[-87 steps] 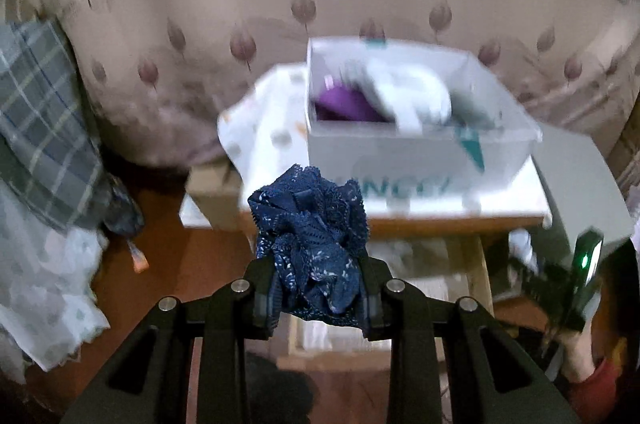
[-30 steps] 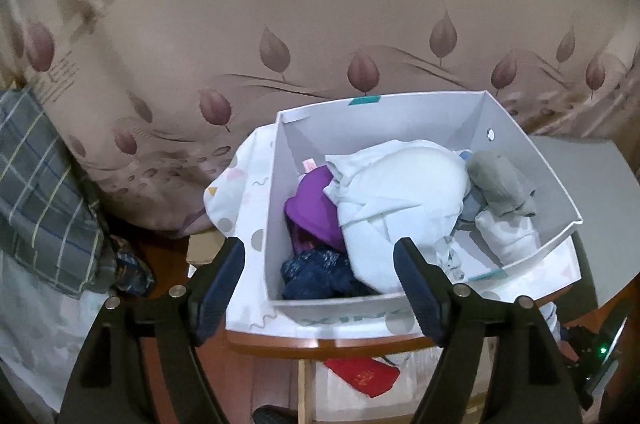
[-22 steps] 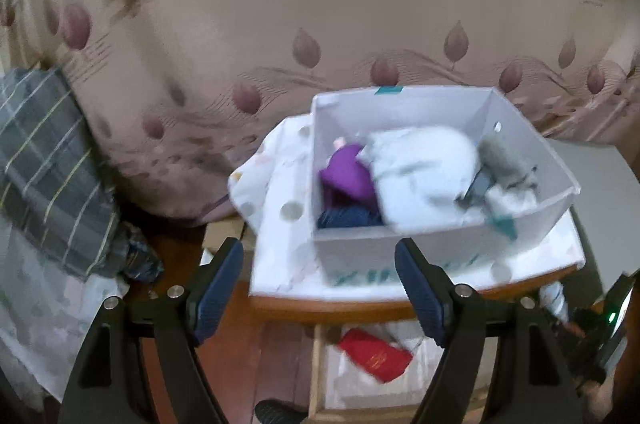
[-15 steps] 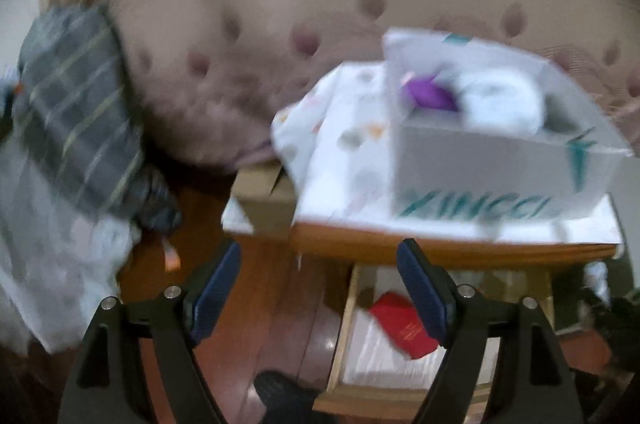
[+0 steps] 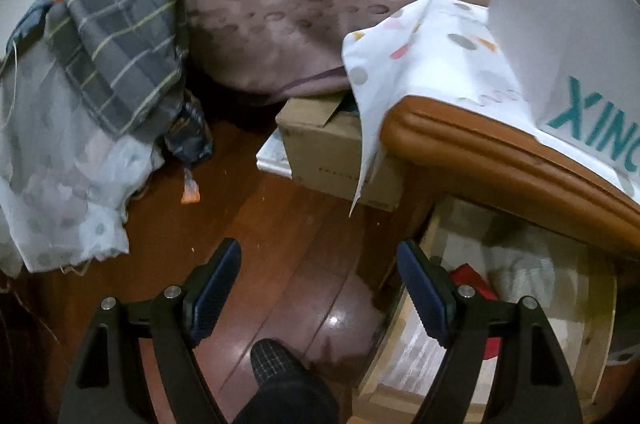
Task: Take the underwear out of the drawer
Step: 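Move the open left tool back down toward the drawer, then lower the pale blue sock into the box and open the right tool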
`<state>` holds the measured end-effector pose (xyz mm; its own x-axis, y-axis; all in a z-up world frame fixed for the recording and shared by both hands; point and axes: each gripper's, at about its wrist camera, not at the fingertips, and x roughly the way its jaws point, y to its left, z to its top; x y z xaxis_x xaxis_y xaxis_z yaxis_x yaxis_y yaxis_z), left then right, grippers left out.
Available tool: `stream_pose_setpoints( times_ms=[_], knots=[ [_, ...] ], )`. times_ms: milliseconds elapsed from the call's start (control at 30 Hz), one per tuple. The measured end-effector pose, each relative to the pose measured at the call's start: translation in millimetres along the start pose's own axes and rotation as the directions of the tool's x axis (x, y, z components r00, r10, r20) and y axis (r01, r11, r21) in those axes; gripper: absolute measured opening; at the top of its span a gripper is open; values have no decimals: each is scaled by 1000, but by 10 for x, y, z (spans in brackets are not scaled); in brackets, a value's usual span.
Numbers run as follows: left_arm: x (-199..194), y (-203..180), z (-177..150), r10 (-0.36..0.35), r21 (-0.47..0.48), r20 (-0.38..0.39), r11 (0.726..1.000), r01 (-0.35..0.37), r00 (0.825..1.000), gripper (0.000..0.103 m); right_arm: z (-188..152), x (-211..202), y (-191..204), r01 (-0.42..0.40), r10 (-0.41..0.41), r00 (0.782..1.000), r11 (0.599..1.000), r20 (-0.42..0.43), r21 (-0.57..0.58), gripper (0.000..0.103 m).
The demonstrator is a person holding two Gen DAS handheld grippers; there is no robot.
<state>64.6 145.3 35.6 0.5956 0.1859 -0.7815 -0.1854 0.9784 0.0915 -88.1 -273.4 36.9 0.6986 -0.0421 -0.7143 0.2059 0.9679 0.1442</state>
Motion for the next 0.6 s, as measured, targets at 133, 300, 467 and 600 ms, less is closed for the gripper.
stream_pose_setpoints(
  times_ms=[133,300,467,600],
  knots=[
    [118,237,3,7,-101,-52,995,-12,999,77,271,-218,21,22,-21,999,999,29,-25,29],
    [171,457,-24,84,-164,-81,982,-96,993,77,725,-540,153,21,-15,997,997,80,-74,29],
    [237,584,-56,84,-215,-127,970,-110,988,77,1226,-749,421,0,16,993,991,117,-134,29],
    [201,603,-48,95,-222,-114,968,-118,989,77,1547,-799,661,-32,52,992,985,115,-170,29]
  ],
)
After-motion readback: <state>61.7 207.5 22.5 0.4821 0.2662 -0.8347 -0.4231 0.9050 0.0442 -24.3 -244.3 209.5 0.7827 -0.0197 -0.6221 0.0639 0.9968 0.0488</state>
